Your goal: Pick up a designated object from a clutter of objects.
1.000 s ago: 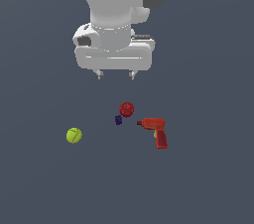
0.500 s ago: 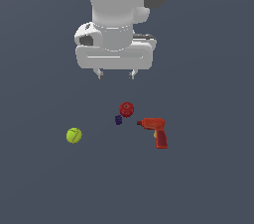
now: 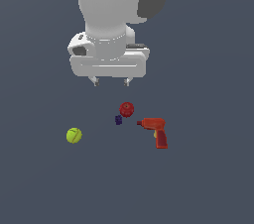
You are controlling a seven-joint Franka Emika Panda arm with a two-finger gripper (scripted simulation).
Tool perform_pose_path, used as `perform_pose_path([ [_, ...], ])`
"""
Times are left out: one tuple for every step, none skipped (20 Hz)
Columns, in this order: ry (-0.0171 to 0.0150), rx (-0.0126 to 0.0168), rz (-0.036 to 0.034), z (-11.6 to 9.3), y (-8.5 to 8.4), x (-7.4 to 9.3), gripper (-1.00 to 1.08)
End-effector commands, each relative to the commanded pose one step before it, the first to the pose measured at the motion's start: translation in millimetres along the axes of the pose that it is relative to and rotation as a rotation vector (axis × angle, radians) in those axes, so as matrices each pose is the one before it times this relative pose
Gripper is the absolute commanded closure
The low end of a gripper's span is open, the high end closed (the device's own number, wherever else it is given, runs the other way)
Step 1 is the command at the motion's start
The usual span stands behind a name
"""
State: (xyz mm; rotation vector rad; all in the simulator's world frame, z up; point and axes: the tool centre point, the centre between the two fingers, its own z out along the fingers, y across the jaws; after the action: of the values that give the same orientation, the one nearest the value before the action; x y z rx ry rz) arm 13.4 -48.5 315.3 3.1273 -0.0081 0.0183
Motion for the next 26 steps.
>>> perform_pose_path([
  [-0.00142,0.00325,0.00605,10.18,9.02,6.85,-0.92],
  [-0.00033,0.00155,0.00283,4.87,4.39,3.29,-0.92],
  [-0.00033,0.00154,0.00299,5.32,4.73,3.47,-0.92],
  [-0.00034,0.00159,0.00327,5.8,5.19,3.63,-0.92],
  [-0.00034,0.00157,0.00349,6.3,5.61,3.78,-0.92],
  [-0.00035,0.00159,0.00381,6.82,6.11,3.89,-0.92],
  [-0.00035,0.00152,0.00402,7.35,6.54,3.98,-0.92],
  [-0.00035,0.00148,0.00432,7.91,7.06,4.04,-0.92],
  [-0.00035,0.00138,0.00457,8.49,7.54,4.06,-0.92],
  [-0.00035,0.00125,0.00476,8.89,7.9,3.95,-0.92],
  [-0.00034,0.00105,0.00471,9.03,7.96,3.73,-0.92],
  [-0.00034,0.00088,0.00479,9.18,8.11,3.48,-0.92],
  [-0.00034,0.00068,0.00472,9.31,8.15,3.24,-0.92],
  [-0.00035,0.00051,0.00479,9.45,8.28,2.99,-0.92],
  [-0.00035,0.00033,0.00476,9.58,8.34,2.73,-0.92],
  [-0.00037,0.00015,0.00472,9.66,8.36,2.47,-0.92],
  [-0.00037,-0.00003,0.00446,9.37,8.04,2.12,-0.92],
  [-0.00037,-0.00017,0.00424,8.97,7.67,1.78,-0.92],
  [-0.00037,-0.00029,0.00394,8.54,7.24,1.48,-0.92],
  [-0.00037,-0.00038,0.00368,8.1,6.83,1.21,-0.92],
  [-0.00037,-0.00046,0.00347,7.65,6.44,0.97,-0.92],
  [-0.00036,-0.00051,0.00318,7.18,5.99,0.77,-0.92],
  [-0.00035,-0.00054,0.0029,6.69,5.54,0.6,-0.92],
  [-0.00033,-0.00055,0.00264,6.19,5.09,0.45,-0.92],
  [-0.00032,-0.00055,0.00241,5.69,4.66,0.32,-0.92],
  [-0.00031,-0.00055,0.0022,5.18,4.24,0.21,-0.92],
])
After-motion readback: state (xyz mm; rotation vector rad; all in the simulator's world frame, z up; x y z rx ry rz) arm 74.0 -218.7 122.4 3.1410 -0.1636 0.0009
